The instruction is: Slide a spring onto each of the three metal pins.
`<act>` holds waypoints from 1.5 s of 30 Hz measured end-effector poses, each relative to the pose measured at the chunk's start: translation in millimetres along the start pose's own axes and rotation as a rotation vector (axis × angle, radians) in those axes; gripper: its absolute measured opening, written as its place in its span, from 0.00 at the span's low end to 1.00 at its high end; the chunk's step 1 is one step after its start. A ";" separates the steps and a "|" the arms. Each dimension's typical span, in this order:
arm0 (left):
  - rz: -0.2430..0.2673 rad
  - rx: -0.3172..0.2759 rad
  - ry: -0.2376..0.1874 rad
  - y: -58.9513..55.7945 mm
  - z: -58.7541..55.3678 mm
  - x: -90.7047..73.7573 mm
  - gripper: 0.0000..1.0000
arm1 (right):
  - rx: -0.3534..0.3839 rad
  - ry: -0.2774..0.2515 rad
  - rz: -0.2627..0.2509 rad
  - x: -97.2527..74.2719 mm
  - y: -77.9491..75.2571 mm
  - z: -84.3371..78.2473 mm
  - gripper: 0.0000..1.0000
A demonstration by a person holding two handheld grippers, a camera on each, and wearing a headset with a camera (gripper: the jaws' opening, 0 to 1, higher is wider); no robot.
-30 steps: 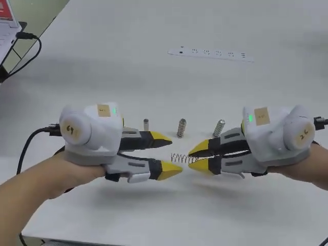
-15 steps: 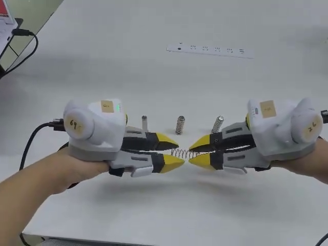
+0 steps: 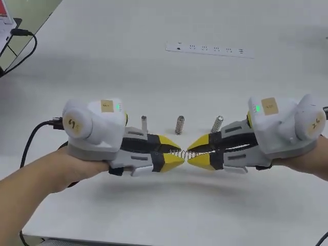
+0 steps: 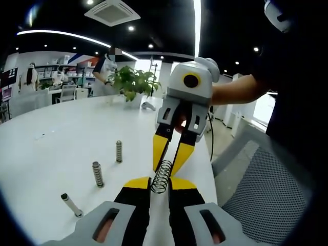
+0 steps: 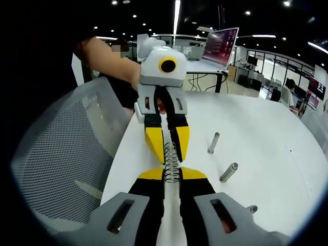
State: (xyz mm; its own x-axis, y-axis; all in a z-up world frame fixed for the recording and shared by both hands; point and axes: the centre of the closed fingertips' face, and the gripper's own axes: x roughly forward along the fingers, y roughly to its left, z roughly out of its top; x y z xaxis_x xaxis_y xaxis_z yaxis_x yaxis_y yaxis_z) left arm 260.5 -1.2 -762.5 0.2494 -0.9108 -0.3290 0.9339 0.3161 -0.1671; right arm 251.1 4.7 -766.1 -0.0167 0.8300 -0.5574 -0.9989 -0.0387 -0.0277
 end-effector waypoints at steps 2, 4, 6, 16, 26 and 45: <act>-0.001 -0.001 -0.002 -0.3 0.4 -0.2 0.05 | 0.000 -0.001 0.001 -0.3 0.2 0.8 0.07; 0.001 0.007 -0.004 -0.4 1.2 -0.4 0.05 | 0.001 -0.002 0.000 -0.8 -0.1 0.8 0.07; 0.002 0.009 -0.007 -0.9 2.0 -0.5 0.05 | -0.001 -0.003 0.000 -1.1 -0.5 0.9 0.07; -0.009 0.001 -0.011 -4.3 4.3 -1.8 0.03 | 0.017 -0.013 0.003 -3.1 -0.9 1.9 0.08; -0.024 -0.004 -0.006 -9.5 4.9 -2.2 0.03 | 0.064 -0.015 0.009 -3.9 0.3 -0.5 0.09; -0.029 -0.031 -0.014 -12.2 5.3 -7.0 0.03 | 0.050 -0.021 0.003 -10.7 3.7 0.6 0.08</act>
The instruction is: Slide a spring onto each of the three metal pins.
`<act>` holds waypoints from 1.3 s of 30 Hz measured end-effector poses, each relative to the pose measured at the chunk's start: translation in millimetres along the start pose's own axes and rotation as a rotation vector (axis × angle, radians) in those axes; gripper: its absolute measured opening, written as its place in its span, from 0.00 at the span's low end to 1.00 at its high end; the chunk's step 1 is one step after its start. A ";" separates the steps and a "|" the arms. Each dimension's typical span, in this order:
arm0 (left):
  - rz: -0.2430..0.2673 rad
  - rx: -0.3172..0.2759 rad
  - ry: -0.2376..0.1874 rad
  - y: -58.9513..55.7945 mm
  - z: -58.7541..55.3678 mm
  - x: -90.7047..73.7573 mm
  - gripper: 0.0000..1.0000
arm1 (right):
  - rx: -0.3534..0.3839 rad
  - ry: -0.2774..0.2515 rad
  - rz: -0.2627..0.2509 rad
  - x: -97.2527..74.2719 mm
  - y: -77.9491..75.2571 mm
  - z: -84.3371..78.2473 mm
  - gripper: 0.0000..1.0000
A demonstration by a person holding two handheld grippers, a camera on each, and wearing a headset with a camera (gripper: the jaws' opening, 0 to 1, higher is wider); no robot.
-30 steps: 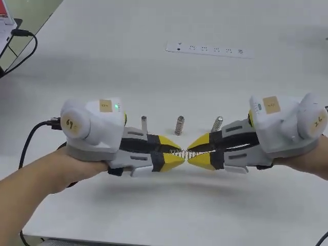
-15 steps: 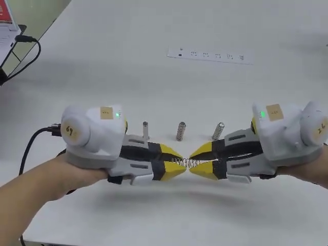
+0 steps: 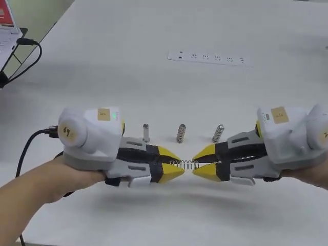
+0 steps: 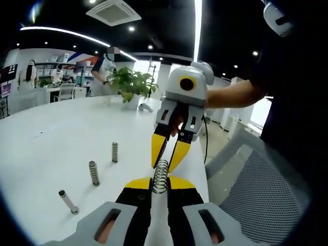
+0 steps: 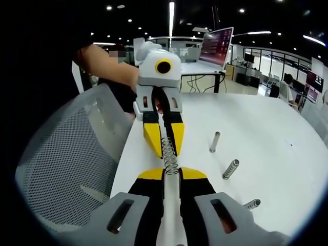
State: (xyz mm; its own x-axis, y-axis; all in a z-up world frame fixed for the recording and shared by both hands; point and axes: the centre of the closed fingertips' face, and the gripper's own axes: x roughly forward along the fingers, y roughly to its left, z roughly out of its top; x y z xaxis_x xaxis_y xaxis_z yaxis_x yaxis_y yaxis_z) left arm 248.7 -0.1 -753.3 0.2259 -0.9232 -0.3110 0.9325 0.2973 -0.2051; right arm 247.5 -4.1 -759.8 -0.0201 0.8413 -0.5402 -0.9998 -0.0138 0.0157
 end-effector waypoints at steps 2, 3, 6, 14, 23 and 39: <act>0.000 -0.003 -0.003 0.0 0.2 0.2 0.03 | -0.006 0.001 -0.002 -1.1 -0.1 0.9 0.08; -0.001 -0.004 -0.004 -0.1 0.4 0.3 0.03 | -0.009 0.000 -0.004 -1.7 -0.2 1.7 0.08; 0.003 0.010 0.012 0.7 -2.6 0.4 0.03 | -0.009 -0.018 -0.013 -5.0 -1.9 7.2 0.08; 0.013 0.011 0.014 2.9 -4.0 0.5 0.02 | -0.038 -0.041 -0.020 -4.9 -3.0 20.0 0.08; 0.021 0.035 0.034 3.6 -7.5 1.3 0.02 | 0.006 -0.129 -0.003 -1.7 -2.4 40.7 0.08; 0.017 0.053 0.042 2.2 -7.0 6.4 0.02 | -0.046 -0.202 0.000 12.8 7.7 61.3 0.08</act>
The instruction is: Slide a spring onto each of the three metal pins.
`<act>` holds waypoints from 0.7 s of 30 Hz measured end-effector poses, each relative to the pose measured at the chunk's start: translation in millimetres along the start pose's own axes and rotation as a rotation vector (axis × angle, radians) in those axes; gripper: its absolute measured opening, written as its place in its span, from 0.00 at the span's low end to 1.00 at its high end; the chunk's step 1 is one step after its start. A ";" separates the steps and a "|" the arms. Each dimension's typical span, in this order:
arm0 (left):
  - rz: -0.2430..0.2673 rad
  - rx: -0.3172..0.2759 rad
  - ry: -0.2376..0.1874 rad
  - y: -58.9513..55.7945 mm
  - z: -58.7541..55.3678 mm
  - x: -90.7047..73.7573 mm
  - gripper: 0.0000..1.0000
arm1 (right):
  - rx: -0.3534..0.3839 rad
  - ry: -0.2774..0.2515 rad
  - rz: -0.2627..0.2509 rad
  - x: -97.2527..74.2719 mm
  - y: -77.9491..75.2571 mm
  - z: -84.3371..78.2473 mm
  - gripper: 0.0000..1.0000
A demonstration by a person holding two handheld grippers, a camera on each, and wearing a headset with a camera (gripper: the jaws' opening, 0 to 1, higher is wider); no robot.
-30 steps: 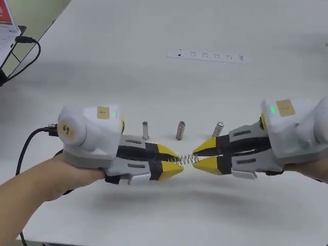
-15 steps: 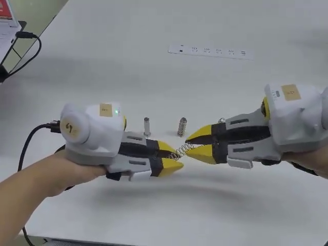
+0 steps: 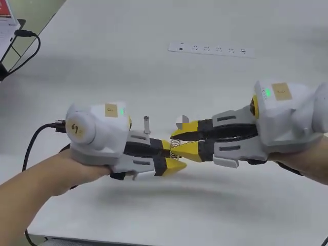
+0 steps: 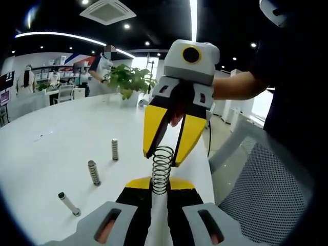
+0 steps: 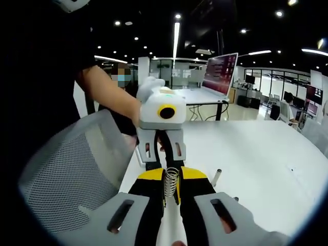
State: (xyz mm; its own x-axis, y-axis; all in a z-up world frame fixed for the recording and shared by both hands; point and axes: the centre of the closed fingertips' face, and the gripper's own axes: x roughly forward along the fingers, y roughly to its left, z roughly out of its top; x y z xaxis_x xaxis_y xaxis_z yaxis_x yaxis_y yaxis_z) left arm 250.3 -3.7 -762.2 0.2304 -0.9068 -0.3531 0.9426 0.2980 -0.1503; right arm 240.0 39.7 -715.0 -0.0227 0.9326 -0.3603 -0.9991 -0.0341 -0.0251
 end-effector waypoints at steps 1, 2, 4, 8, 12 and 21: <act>0.001 0.000 0.000 0.3 0.0 -0.1 0.02 | 0.002 -0.003 -0.001 0.0 -0.1 0.2 0.08; 0.002 0.002 -0.001 0.6 0.3 -0.2 0.02 | -0.003 -0.005 -0.004 0.0 0.0 0.4 0.08; 0.003 0.000 -0.004 1.2 1.0 -0.3 0.02 | -0.003 -0.013 -0.008 -0.2 0.0 1.0 0.08; 0.006 -0.004 -0.007 2.1 1.1 -0.8 0.02 | -0.027 -0.023 -0.018 -0.5 1.6 1.4 0.08; 0.003 -0.005 -0.003 0.9 0.1 -0.6 0.02 | -0.051 -0.021 -0.018 -0.4 1.7 0.7 0.07; 0.004 -0.013 -0.010 -0.2 2.1 -1.5 0.03 | -0.072 -0.012 -0.017 -2.5 -2.1 2.2 0.07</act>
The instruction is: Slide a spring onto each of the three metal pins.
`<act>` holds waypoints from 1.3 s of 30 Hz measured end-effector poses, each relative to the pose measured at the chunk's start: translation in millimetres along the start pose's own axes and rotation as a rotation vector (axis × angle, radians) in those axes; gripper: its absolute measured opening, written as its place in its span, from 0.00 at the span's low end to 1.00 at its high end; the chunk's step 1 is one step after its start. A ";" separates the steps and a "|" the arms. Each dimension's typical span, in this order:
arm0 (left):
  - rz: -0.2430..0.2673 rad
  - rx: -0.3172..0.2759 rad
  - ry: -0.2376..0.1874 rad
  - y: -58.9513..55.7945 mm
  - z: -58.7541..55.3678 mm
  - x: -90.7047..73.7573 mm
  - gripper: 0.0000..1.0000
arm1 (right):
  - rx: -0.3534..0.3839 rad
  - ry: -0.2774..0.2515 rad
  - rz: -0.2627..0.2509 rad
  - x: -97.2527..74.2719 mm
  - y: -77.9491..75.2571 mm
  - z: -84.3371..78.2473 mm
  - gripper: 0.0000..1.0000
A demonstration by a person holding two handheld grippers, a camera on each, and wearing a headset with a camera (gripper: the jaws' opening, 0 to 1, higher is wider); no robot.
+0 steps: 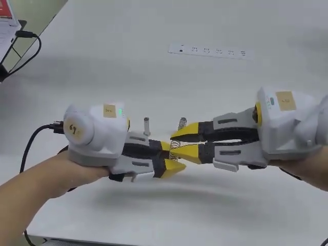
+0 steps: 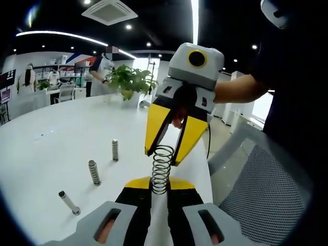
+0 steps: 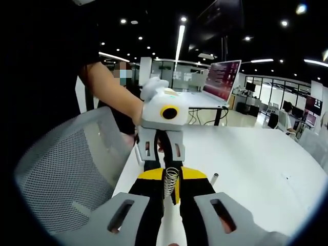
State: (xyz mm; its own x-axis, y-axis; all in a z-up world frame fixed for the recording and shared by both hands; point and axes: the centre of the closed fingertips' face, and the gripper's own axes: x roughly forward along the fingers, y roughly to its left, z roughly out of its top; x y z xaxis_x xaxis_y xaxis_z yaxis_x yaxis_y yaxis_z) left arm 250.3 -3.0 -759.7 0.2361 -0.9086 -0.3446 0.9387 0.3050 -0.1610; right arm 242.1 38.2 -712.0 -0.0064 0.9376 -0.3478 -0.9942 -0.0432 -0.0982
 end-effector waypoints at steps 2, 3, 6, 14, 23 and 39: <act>0.001 -0.008 -0.002 -0.4 0.3 -0.5 0.03 | 0.005 0.001 0.000 0.0 -0.9 0.9 0.07; 0.005 -0.005 -0.003 0.4 0.4 -0.8 0.03 | 0.002 0.004 0.001 0.1 -1.4 1.0 0.07; 0.009 -0.012 -0.005 1.1 0.8 -1.3 0.03 | -0.001 0.008 0.003 0.5 -2.0 1.7 0.07; 0.022 -0.022 -0.008 2.7 0.3 -3.1 0.08 | -0.007 0.021 0.003 1.7 -3.6 2.0 0.07; 0.033 -0.030 -0.006 4.0 -1.8 -5.1 0.10 | 0.000 0.026 -0.008 0.8 -5.1 2.0 0.08; 0.072 -0.038 -0.002 9.5 -9.0 -12.4 0.22 | 0.006 0.038 -0.010 -1.1 -5.6 -0.2 0.08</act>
State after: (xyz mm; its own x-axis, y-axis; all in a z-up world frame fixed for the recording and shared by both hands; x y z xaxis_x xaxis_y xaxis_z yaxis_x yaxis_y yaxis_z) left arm 254.0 13.7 -765.3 0.3034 -0.8845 -0.3544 0.9090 0.3802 -0.1707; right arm 247.6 37.3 -711.3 0.0079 0.9241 -0.3822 -0.9948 -0.0314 -0.0966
